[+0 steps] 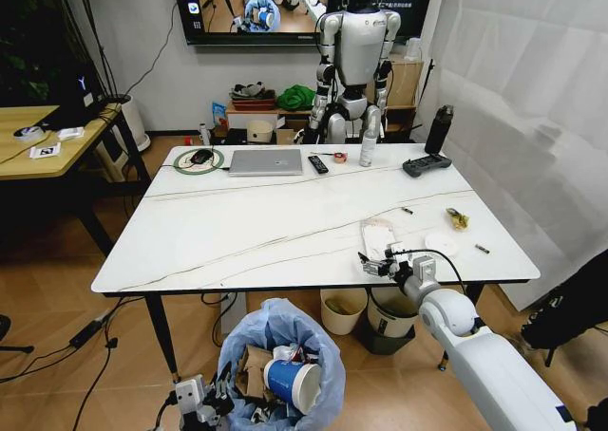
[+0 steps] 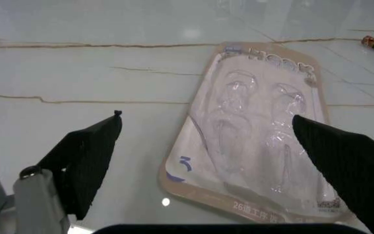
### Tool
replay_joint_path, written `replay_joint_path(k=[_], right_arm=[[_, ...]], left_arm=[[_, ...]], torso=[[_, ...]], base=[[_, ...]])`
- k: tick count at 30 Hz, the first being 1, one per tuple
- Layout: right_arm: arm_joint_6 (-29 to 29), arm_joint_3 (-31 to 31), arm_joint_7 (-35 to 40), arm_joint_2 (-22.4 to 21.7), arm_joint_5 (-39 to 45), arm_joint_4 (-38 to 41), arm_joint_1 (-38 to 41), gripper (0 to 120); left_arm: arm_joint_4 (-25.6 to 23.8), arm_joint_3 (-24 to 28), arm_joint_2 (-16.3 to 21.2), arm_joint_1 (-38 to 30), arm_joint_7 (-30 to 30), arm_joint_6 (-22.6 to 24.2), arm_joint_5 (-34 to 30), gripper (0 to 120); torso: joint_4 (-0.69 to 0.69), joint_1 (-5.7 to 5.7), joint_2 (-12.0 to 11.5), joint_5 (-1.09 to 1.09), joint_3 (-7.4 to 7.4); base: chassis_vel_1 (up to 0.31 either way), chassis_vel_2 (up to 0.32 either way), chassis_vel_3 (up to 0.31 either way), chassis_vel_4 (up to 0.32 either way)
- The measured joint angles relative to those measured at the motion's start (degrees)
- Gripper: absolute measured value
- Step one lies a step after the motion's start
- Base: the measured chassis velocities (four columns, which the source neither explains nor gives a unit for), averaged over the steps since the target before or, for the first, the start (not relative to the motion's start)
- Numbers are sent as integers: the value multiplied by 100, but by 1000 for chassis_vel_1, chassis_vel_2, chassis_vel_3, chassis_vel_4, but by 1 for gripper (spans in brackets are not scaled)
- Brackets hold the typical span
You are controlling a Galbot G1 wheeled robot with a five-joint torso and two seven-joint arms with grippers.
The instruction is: Pick up the trash bin and place the trash from the table into it.
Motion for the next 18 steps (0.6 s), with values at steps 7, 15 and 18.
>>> replay_joint_path(k=[7, 15, 18], right_arm=[[12, -4, -29, 2, -2, -117, 37, 71], [12, 17, -28, -90, -172, -145, 3, 41], [12, 20, -27, -114, -232, -145, -14, 34]], left_arm=[[0, -9, 7, -16, -1, 0, -22, 0], [2, -9, 18, -31, -3, 1, -43, 0], [2, -9, 21, -32, -4, 1, -46, 0]], torso=[[0, 0, 0, 0, 0], [0, 0, 0, 0, 0], [0, 0, 0, 0, 0]], base=[[0, 0, 0, 0], [0, 0, 0, 0], [0, 0, 0, 0]])
